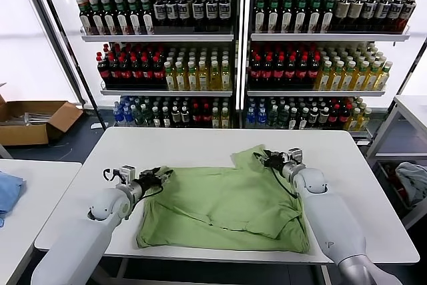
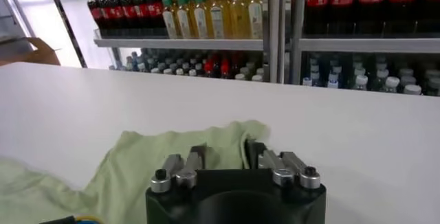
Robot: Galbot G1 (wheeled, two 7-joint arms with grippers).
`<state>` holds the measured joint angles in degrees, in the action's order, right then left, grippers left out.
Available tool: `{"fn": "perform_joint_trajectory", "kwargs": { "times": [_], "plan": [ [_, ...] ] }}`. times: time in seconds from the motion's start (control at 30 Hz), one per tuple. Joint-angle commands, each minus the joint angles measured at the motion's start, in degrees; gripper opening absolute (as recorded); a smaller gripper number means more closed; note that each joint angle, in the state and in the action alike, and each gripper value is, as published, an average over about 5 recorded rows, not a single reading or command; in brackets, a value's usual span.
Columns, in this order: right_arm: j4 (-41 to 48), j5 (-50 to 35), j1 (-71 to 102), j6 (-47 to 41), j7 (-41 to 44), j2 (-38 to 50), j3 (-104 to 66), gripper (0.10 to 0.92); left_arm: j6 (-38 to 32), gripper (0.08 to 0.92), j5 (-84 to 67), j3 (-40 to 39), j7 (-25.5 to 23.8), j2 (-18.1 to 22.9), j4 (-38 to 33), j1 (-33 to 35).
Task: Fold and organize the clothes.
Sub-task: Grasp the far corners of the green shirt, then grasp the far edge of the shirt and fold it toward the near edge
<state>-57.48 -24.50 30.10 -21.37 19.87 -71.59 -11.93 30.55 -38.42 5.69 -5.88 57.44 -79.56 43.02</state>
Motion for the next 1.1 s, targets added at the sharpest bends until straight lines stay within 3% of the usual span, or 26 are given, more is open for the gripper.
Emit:
{"fn": "perform_joint_trajectory", "kwargs": {
  "times": [0.03,0.2,0.4,0.77,1.1],
  "plan": [
    [-5.50,-5.00,1.31,-0.69,-0.66,0.09,-0.01,0.255,-0.13,0.391,-0.25,-0.52,-0.21,0.24,0.36,-0.25],
    [-11.50,-8.73,3.85,-1.24,-1.54,1.16,-1.07,0.121,-1.86,0.244,-0.45,-0.35,0.68,0.31,0.79,-0.87],
    [-19.99,-13.69,8.57,-2.15,-2.97,3.09,-4.20,0.106,-3.31,0.105,-1.39,1.53,2.48,-0.54,-3.06,0.06],
    [-37.59,-19.35,22.60,-3.22,-5.21,6.64,-14.07,0.106,-3.24,0.092,-4.30,9.57,4.98,-3.60,-18.99,9.87],
    [-51.89,-21.17,39.26,-3.18,-6.34,7.50,-22.59,0.106,-2.35,0.092,-4.18,15.87,5.34,-5.30,-30.76,23.78]
  ]
}}
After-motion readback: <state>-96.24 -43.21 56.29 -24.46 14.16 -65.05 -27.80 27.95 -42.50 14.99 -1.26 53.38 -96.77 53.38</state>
